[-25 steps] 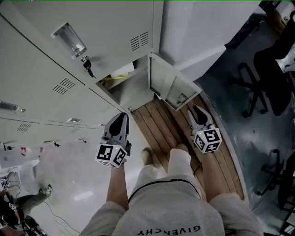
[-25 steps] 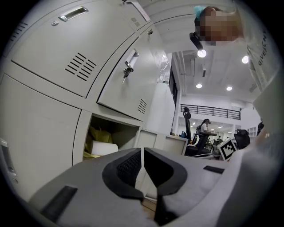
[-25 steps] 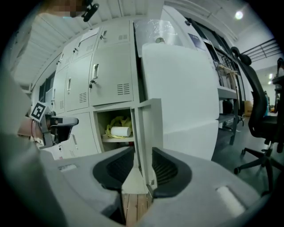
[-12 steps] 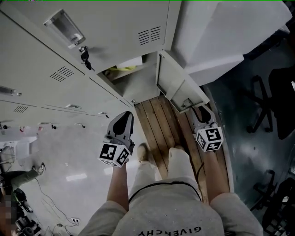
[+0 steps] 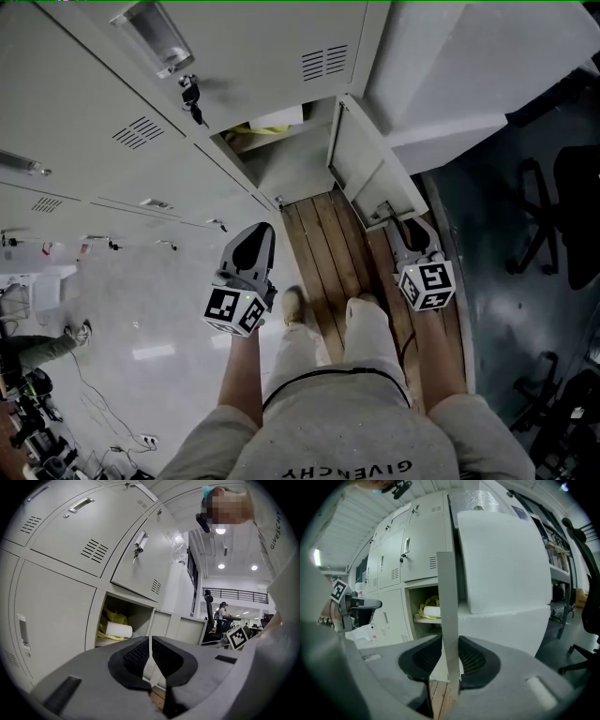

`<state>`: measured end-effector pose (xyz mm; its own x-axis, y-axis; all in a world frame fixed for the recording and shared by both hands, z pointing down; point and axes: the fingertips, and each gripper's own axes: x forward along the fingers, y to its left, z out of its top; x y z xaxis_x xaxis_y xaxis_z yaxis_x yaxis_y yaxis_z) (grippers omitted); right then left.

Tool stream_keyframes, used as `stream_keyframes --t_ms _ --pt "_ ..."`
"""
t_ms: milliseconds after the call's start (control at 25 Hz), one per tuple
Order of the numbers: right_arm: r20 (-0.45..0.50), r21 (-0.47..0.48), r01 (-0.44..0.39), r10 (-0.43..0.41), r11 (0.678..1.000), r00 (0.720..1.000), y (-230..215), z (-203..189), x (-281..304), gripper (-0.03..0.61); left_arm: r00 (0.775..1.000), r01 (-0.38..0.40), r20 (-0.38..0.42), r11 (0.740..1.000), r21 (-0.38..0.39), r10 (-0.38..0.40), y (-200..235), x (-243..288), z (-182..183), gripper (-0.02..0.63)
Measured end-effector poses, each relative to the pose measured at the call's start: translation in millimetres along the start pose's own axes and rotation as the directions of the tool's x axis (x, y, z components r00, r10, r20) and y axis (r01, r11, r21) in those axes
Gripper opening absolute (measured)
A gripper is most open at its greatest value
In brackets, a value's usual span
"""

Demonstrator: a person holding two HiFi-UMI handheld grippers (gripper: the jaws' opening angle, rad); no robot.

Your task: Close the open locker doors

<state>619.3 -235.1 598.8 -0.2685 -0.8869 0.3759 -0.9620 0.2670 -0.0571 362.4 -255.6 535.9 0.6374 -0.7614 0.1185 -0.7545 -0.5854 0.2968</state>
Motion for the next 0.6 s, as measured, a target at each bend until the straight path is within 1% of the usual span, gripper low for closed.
stream_keyframes --t_ms 240,600 --pt "0.001 0.006 -0.002 0.002 1.000 1.000 25 0 1 0.109 1.000 -0.001 -0.005 1.000 -0.004 0.001 14 -17 1 0.017" --pt "-0.002 -0.012 -0.035 0.035 0.999 0.999 80 1 16 0.115 1.000 -0.012 0.000 1.000 -0.011 0.012 49 -45 5 0.017"
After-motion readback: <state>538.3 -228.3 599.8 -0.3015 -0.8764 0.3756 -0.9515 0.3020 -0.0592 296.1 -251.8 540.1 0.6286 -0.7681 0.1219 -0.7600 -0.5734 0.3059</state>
